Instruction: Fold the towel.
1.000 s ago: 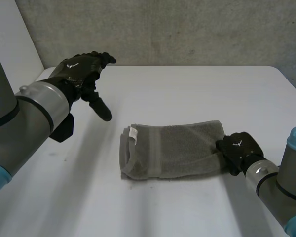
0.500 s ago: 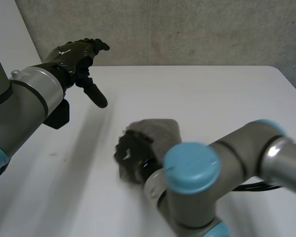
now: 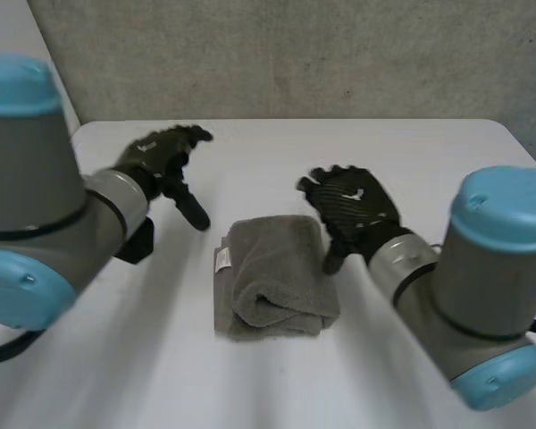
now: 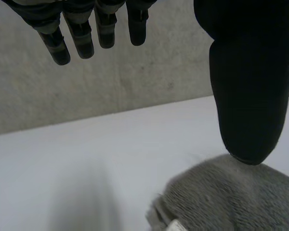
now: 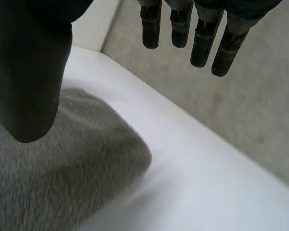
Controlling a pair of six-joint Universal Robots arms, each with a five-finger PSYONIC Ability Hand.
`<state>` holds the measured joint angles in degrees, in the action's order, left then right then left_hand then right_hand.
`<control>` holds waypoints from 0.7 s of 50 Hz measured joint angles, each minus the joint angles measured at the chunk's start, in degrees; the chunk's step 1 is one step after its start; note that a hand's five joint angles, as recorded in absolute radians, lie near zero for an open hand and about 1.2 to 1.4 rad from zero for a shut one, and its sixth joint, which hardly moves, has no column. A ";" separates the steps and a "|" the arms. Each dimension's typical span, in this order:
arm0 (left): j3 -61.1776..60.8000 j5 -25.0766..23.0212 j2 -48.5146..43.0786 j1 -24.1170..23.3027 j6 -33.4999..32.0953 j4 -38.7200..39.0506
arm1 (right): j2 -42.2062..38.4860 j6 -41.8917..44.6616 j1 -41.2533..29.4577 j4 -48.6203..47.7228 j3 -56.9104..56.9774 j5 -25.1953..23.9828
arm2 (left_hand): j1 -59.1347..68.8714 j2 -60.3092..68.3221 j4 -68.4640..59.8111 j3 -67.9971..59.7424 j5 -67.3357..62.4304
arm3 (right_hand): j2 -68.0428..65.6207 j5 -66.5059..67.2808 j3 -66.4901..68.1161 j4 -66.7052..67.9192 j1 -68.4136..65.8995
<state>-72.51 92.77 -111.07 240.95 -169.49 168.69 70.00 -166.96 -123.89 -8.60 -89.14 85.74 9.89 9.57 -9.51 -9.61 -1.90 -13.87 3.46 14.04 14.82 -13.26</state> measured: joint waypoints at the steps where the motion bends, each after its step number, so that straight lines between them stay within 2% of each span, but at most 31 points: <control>1: -0.29 -0.02 -0.44 -0.26 0.35 0.47 | -0.02 -0.97 0.77 0.53 -0.11 -0.38 | 0.00 0.00 0.00 0.00 0.00 | 0.00 0.00 0.00 0.00 0.00; 6: -2.42 -0.07 -4.85 -3.36 1.90 4.04 | -2.68 -7.34 4.78 3.46 0.27 -4.87 | 0.00 0.01 -0.03 -0.01 0.00 | 0.00 0.00 0.00 0.00 0.00; 12: -4.40 0.07 -10.48 -5.81 1.74 6.54 | -7.34 -10.40 5.35 3.96 1.53 -7.98 | 0.00 0.11 -0.12 -0.12 0.00 | 0.00 0.00 0.00 0.00 0.00; 24: -5.16 0.55 -15.77 -6.05 1.27 7.36 | -13.45 -9.72 4.11 3.77 3.75 -7.99 | 0.00 0.07 -0.11 -0.05 0.00 | 0.00 0.00 0.00 0.00 0.00; 28: -4.64 0.66 -14.33 -5.73 0.97 7.14 | -11.96 -9.03 4.09 4.11 4.79 -7.48 | 0.00 0.00 -0.06 0.00 0.00 | 0.00 0.00 0.00 0.00 0.00; 35: -3.00 0.76 -5.02 -3.84 -0.24 5.35 | -0.34 -8.07 5.48 5.66 7.39 -5.64 | 0.00 0.00 -0.01 0.00 0.00 | 0.00 0.00 0.00 0.00 0.01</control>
<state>-75.51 93.53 -116.08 237.11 -169.73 174.04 69.66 -175.02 -118.41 -2.95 -81.75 80.11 9.89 9.57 -9.52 -9.61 -1.90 -13.87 3.47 14.04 14.82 -13.25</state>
